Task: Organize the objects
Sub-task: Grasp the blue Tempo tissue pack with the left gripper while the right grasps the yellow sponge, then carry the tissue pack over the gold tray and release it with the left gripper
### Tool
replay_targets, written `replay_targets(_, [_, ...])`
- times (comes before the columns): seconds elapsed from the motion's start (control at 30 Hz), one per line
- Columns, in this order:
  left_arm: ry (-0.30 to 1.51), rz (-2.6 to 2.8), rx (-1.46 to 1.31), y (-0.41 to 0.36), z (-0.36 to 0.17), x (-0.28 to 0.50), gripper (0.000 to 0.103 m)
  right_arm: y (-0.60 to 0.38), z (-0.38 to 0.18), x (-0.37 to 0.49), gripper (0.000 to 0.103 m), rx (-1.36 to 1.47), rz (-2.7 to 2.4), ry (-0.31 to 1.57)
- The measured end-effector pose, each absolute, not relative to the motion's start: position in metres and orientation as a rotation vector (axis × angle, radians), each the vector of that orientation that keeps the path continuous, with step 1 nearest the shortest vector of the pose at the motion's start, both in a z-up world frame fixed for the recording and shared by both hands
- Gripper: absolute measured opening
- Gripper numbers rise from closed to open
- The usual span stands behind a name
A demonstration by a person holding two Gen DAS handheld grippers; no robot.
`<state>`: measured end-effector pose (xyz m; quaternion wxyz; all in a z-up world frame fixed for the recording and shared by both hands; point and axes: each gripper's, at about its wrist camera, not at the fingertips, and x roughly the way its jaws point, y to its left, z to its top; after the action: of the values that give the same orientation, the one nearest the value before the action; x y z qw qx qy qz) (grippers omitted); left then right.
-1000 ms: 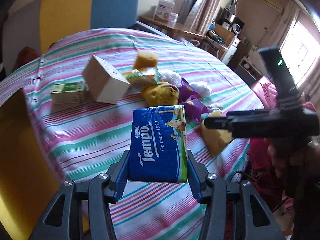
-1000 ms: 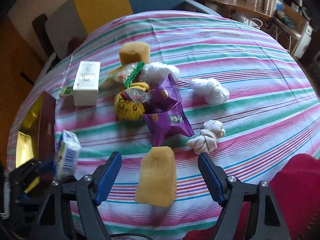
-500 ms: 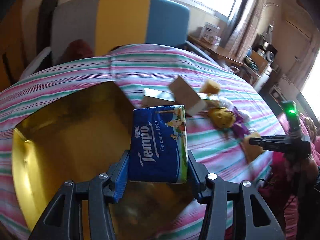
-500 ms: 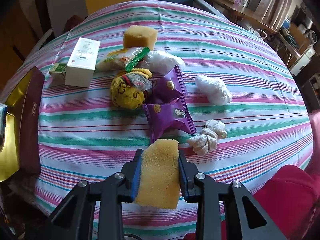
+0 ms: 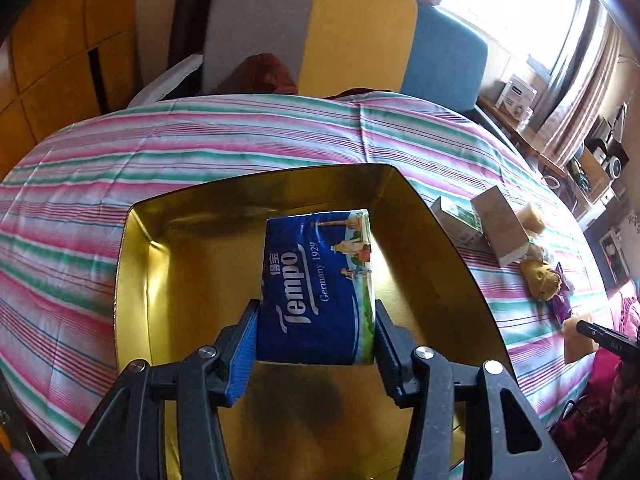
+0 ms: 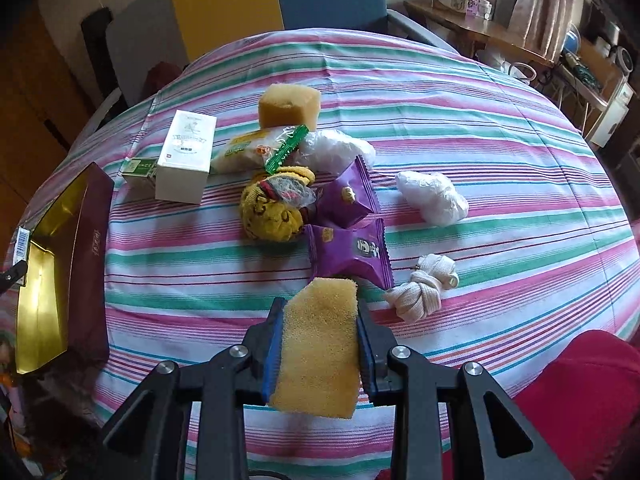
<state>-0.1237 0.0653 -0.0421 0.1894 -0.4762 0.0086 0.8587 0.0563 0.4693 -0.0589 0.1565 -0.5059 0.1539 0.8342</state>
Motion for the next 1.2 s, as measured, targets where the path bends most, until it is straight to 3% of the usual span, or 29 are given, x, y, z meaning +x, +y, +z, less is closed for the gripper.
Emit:
replay_targets(0.63, [-0.109,2.490,-1.454,0.024,-0.051,-0.155,0.053,0.468,-0.057,0.058,0.032,-1.432,2.413,0.452])
replay_targets(1.0, [0.013,2.646,-1.563,0.011,-0.082,-0.198,0.054,0.469,-0.056,0.058,0.032,-1.428,2.408,0.460])
replay_targets(1.2, [0.019,2.693,-1.507,0.005,-0.070,-0.196,0.059,0.468,-0.056,0.058,0.032,-1.433,2.403,0.452])
